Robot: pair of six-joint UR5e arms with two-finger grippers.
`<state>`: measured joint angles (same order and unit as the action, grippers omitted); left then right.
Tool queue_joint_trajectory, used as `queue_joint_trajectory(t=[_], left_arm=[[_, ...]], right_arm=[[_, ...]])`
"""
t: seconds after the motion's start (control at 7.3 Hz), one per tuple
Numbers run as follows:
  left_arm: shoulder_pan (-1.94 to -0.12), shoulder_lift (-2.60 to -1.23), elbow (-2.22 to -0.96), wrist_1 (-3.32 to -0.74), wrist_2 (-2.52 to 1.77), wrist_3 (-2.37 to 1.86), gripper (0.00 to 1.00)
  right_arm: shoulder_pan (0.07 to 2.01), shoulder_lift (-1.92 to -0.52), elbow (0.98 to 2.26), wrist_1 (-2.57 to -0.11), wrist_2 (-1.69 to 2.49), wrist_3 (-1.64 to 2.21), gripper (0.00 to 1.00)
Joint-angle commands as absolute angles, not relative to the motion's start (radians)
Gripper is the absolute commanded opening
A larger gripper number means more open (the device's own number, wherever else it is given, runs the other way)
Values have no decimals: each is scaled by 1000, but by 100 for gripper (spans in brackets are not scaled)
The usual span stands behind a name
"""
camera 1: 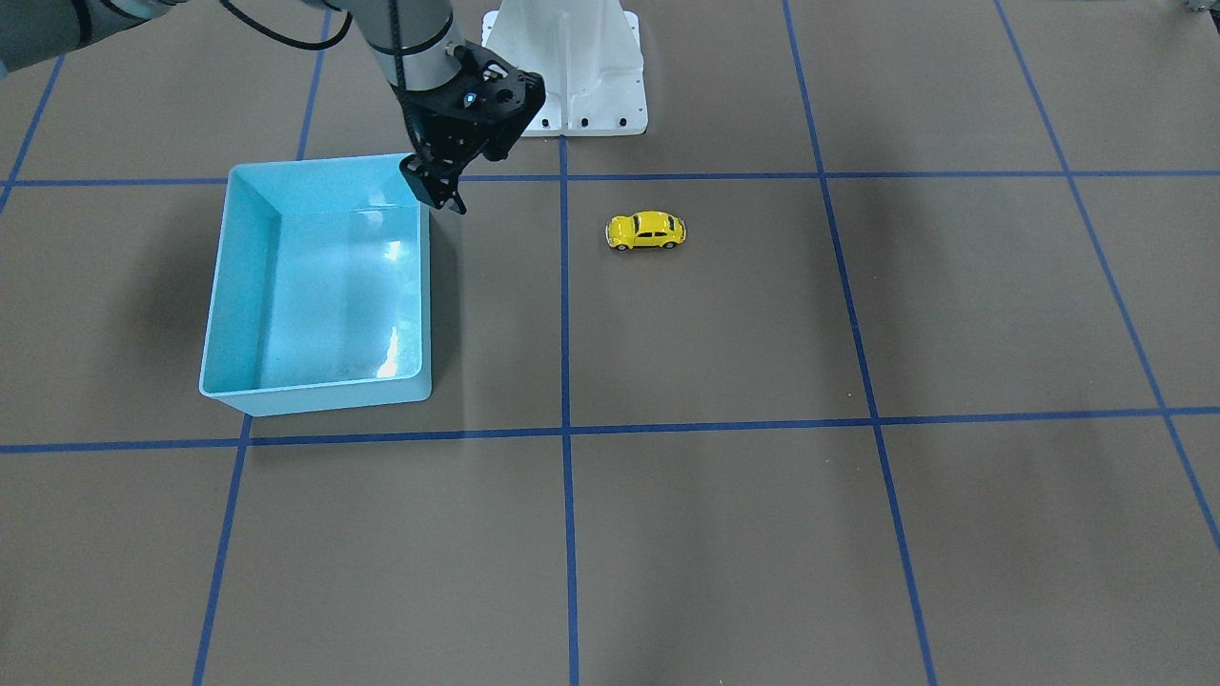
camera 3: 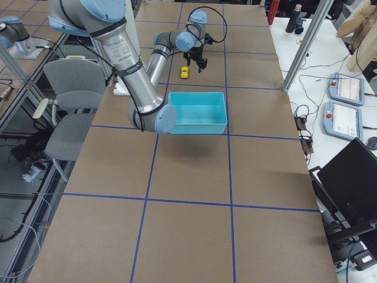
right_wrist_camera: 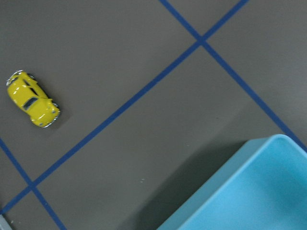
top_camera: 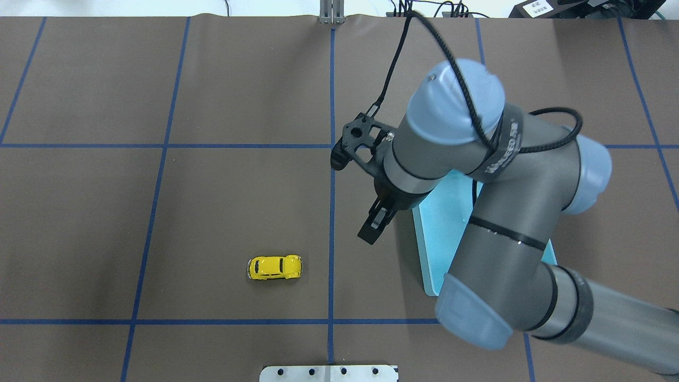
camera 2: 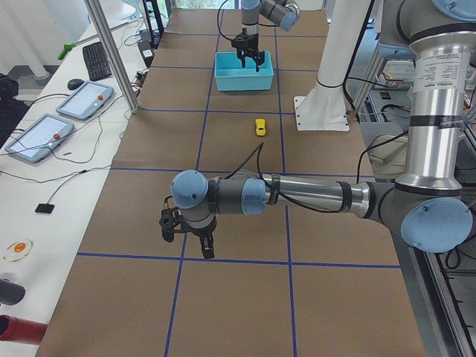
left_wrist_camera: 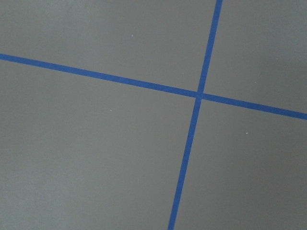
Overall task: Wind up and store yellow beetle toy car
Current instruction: 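Move the right gripper over the bin toward the yellow car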
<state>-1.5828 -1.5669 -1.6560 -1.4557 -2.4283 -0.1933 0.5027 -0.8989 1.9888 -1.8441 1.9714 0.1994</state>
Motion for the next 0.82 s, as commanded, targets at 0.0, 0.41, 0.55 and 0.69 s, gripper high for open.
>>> queue_joint_trajectory(t=[0.0,0.41,0.55,0.69], left_arm=[[-1583,-1562,-1649,-1456,-2430,-196,100],[-1583,-1562,-1644,-1456,-2431,-196,100],[-1583,-1562,-1641,-1454,-2430,-198,100],[-1583,-1566,-1634,-1454,-2430,-196,100]], right_arm=[[367,-818,1886,-1748,1855,201,98],[292,-830,1688,-1486,1821,109,99],[284,-806,1590,-1371,1792,31,99],[273,-789,1574,-1368,1767,32,99]])
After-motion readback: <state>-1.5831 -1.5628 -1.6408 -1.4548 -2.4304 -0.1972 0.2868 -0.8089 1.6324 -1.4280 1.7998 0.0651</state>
